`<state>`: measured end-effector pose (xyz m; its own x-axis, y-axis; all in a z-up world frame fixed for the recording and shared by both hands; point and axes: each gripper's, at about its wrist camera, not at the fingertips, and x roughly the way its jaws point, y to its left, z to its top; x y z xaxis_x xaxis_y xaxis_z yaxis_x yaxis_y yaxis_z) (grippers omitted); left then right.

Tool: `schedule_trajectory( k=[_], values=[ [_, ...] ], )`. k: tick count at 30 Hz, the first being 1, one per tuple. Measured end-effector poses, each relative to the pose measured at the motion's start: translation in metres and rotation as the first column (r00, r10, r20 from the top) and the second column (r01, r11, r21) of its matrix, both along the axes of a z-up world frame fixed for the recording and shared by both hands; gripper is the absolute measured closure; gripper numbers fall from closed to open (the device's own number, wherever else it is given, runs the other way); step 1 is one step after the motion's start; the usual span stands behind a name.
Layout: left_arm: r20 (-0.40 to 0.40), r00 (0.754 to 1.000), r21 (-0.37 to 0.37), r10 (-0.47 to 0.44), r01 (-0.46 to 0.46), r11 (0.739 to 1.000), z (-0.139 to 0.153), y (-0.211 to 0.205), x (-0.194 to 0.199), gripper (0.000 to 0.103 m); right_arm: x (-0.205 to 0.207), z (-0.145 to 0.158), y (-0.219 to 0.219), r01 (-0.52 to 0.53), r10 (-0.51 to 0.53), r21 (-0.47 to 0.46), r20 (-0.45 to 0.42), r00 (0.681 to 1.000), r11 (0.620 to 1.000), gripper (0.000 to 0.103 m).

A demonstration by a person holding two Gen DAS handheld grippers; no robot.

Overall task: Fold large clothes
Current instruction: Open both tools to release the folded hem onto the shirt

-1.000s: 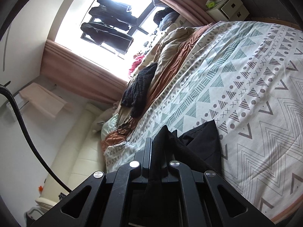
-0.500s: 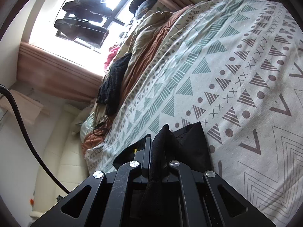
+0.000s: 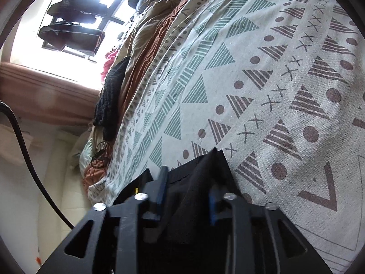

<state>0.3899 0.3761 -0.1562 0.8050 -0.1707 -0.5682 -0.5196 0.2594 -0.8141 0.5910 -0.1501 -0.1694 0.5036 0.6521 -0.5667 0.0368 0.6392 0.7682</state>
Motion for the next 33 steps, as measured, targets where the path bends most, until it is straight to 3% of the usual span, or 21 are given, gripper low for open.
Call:
schedule_trajectory(
  k=[1,2,9,15,19,25,33],
  values=[
    [0.011,1.000,0.012,0.002,-0.002,1.000,0.005,-0.002,-0.001,0.023,-0.002,0.004,-0.001,0.007,-0.007,-0.006,0.015,1.000,1.000,0.052],
    [0.015,1.000,0.028,0.002,-0.002,1.000,0.009,-0.003,-0.002,0.022,-0.004,0.009,-0.002,0.011,-0.011,-0.022,0.031,0.999,1.000,0.052],
    [0.021,1.000,0.054,-0.009,0.008,0.999,0.028,-0.010,-0.034,0.022,-0.024,0.026,-0.013,0.018,-0.016,-0.063,0.036,0.999,0.998,0.052],
    [-0.030,0.999,0.113,-0.017,0.020,0.993,0.037,-0.016,-0.076,0.022,-0.057,0.030,-0.019,0.001,0.003,-0.125,0.026,1.000,0.992,0.052],
    [-0.104,0.994,0.179,-0.021,0.039,0.983,0.038,-0.024,-0.104,0.022,-0.082,0.032,-0.004,-0.057,0.061,-0.174,0.020,0.998,0.983,0.052],
    [-0.171,0.983,0.188,-0.071,0.103,0.977,0.022,-0.040,-0.136,0.022,-0.119,0.035,0.041,-0.163,0.174,-0.293,0.009,0.985,0.942,0.052],
    [-0.211,0.974,0.193,-0.078,0.120,0.974,0.009,-0.046,-0.184,0.023,-0.165,0.045,0.102,-0.275,0.322,-0.466,0.021,0.947,0.841,0.052]
  ],
)
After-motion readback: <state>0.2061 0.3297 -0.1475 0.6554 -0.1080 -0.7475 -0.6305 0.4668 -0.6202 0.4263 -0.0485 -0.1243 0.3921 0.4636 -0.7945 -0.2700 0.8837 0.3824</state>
